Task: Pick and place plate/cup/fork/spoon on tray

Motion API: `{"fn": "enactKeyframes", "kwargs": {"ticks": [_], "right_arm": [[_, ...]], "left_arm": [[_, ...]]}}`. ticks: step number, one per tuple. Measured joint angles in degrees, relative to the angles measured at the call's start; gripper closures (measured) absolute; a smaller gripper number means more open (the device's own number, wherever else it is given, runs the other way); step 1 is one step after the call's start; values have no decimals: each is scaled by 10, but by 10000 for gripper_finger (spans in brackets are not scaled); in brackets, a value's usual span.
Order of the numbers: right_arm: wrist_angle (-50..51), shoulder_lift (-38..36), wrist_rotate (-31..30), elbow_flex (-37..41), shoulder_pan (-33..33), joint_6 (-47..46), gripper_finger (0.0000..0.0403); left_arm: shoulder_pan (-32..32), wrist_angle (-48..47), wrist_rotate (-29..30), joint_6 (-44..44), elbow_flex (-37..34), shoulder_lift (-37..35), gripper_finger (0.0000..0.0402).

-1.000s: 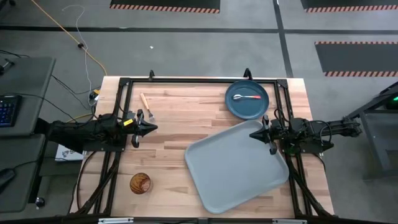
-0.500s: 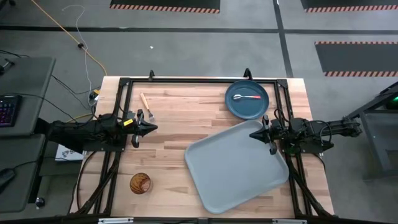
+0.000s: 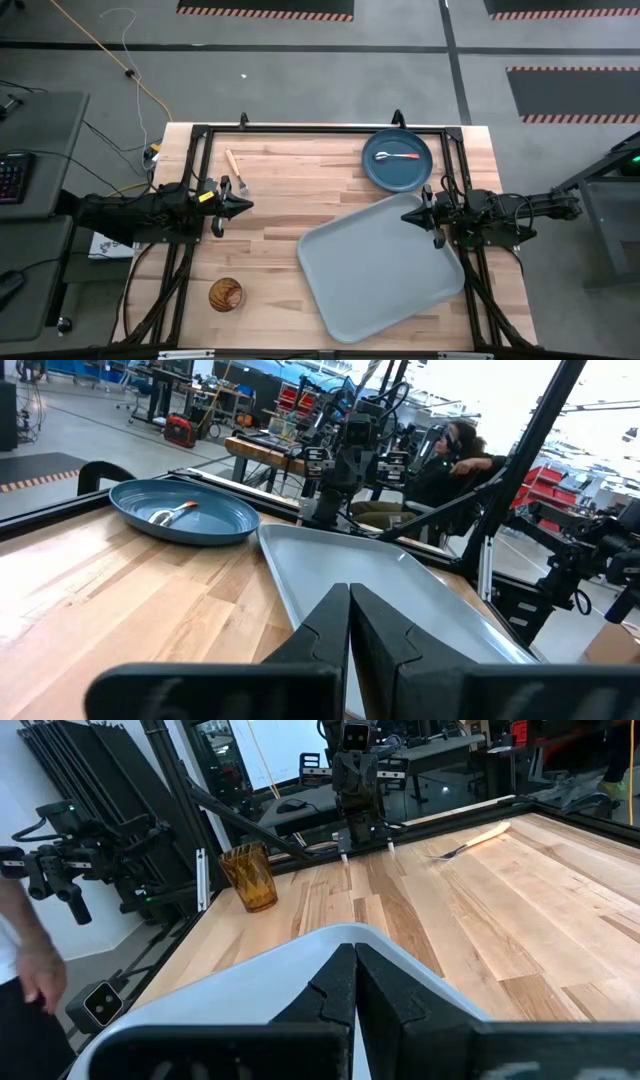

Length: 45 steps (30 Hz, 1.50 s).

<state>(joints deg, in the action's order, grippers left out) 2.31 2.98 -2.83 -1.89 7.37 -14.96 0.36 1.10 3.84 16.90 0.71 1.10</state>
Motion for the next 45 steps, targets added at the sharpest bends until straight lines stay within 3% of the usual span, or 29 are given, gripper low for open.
{"fn": "enactKeyframes", "kwargs": {"ticks": [33,40,45], "right_arm": [[0,0,0,0,0,0,402],[0,0,0,0,0,0,402],[0,0,0,0,0,0,402]], "left_arm": [[0,0,0,2,0,0,398],[1,83,10,245,0,0,398],[1,130,56,281,0,0,398]]}}
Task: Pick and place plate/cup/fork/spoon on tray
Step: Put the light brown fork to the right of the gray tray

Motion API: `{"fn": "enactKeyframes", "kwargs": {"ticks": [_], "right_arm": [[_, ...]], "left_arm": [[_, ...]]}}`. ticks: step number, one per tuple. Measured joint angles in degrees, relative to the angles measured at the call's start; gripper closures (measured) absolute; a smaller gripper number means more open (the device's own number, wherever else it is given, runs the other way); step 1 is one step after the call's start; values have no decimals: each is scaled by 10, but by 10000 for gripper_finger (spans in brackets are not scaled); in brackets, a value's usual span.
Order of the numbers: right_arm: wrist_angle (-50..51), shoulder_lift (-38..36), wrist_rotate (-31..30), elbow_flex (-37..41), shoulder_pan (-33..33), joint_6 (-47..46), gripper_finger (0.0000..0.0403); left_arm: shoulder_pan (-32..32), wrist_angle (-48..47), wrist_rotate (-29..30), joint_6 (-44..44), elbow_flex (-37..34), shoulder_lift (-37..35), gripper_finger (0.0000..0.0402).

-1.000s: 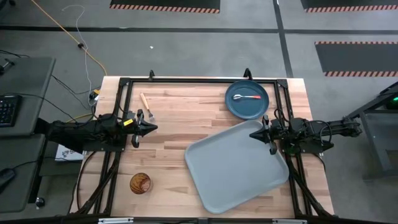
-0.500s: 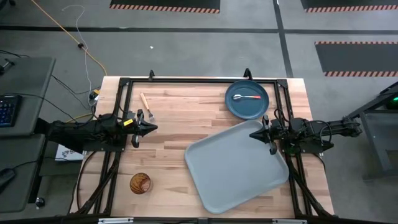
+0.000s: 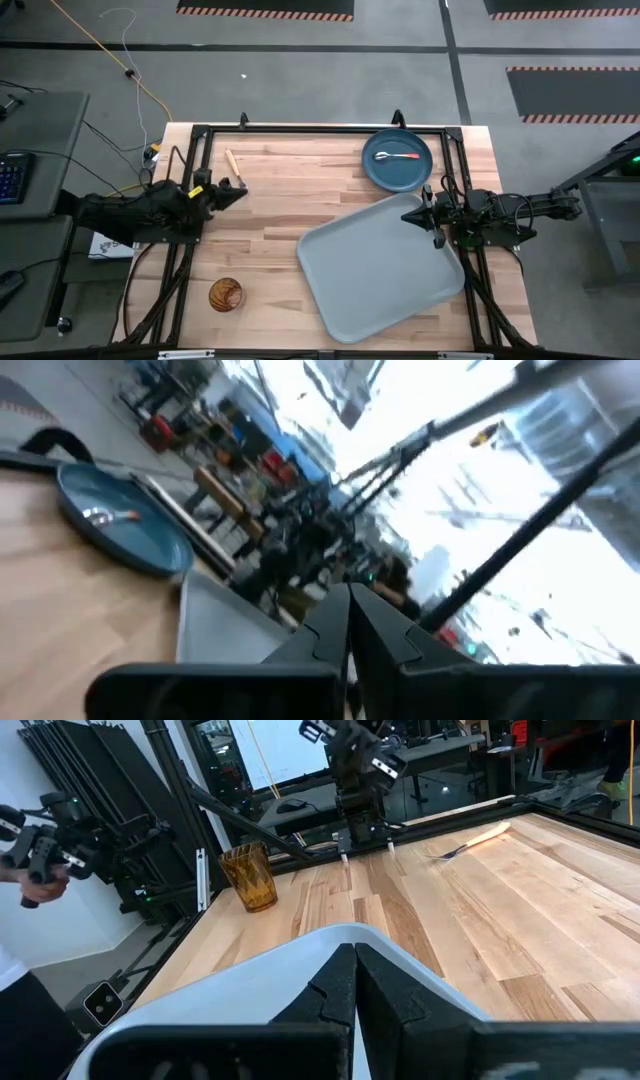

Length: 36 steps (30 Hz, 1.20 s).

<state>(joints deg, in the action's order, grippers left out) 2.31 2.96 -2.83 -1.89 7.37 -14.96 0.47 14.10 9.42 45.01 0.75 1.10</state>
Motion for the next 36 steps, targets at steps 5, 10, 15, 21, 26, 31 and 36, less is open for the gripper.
{"fn": "enactKeyframes", "kwargs": {"ticks": [5,10,15,21,26,31,36], "right_arm": [[0,0,0,0,0,0,402],[0,0,0,0,0,0,402],[0,0,0,0,0,0,402],[0,0,0,0,0,0,402],[0,0,0,0,0,0,402],[0,0,0,0,0,0,402],[0,0,0,0,0,0,402]], "left_arm": [[0,20,104,25,0,0,398],[-17,115,237,58,18,35,394],[-74,-60,169,20,147,138,360],[-205,-415,95,-77,355,303,288],[-311,-580,88,-82,428,422,230],[-368,-649,83,30,412,513,196],[-373,-600,87,147,357,571,193]]}}
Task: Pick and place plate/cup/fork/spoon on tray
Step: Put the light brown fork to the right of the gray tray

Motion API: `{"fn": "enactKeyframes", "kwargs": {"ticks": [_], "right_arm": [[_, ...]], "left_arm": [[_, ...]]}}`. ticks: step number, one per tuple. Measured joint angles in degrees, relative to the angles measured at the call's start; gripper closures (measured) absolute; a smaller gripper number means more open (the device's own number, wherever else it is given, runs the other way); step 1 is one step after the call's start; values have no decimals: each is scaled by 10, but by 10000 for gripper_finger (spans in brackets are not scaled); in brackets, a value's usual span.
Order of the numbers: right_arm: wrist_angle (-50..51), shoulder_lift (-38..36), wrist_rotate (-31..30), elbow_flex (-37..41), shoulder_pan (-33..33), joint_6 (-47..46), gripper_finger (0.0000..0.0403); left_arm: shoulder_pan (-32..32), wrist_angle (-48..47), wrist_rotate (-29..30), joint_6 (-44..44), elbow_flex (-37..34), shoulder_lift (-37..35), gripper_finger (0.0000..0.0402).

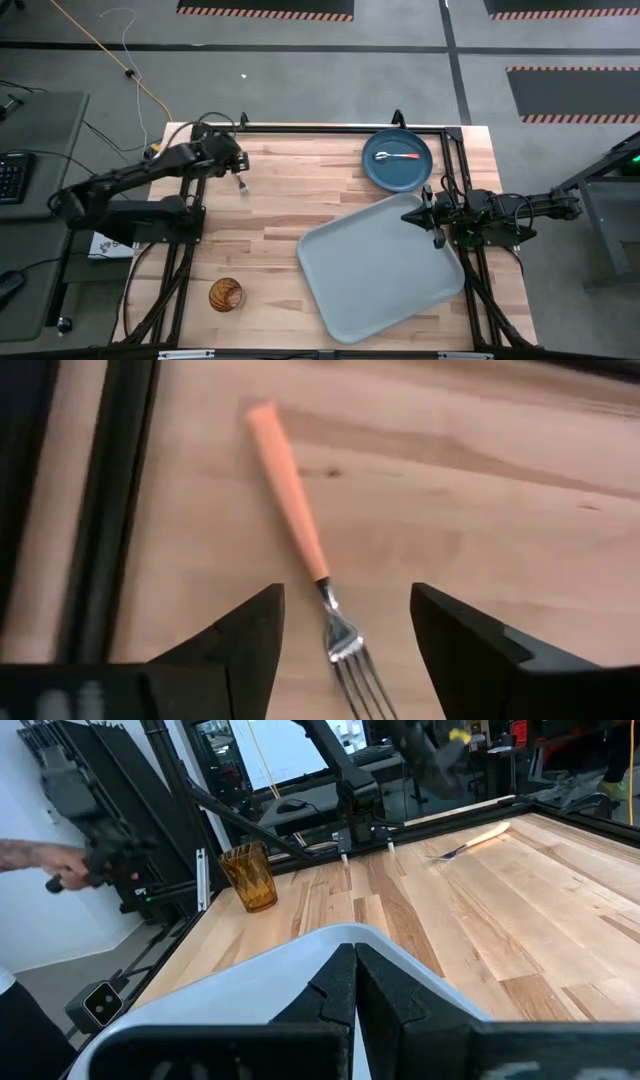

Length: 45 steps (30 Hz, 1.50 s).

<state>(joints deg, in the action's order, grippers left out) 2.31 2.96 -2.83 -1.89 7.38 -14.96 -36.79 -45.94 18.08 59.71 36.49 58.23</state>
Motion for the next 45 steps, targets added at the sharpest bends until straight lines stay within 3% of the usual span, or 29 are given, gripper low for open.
{"fn": "enactKeyframes", "kwargs": {"ticks": [4,9,16,22,27,37,45], "right_arm": [[0,0,0,0,0,0,402],[0,0,0,0,0,0,402],[0,0,0,0,0,0,402],[0,0,0,0,0,0,402],[0,0,0,0,0,0,402],[0,0,0,0,0,0,402],[0,0,0,0,0,0,402]], "left_arm": [[6,41,4,93,-44,35,195],[10,108,6,147,-82,70,195],[9,204,17,152,-97,122,203],[9,226,26,152,-96,176,215],[9,220,37,152,-93,211,249],[8,219,50,133,-97,193,380],[-2,211,42,71,-100,143,362]]}}
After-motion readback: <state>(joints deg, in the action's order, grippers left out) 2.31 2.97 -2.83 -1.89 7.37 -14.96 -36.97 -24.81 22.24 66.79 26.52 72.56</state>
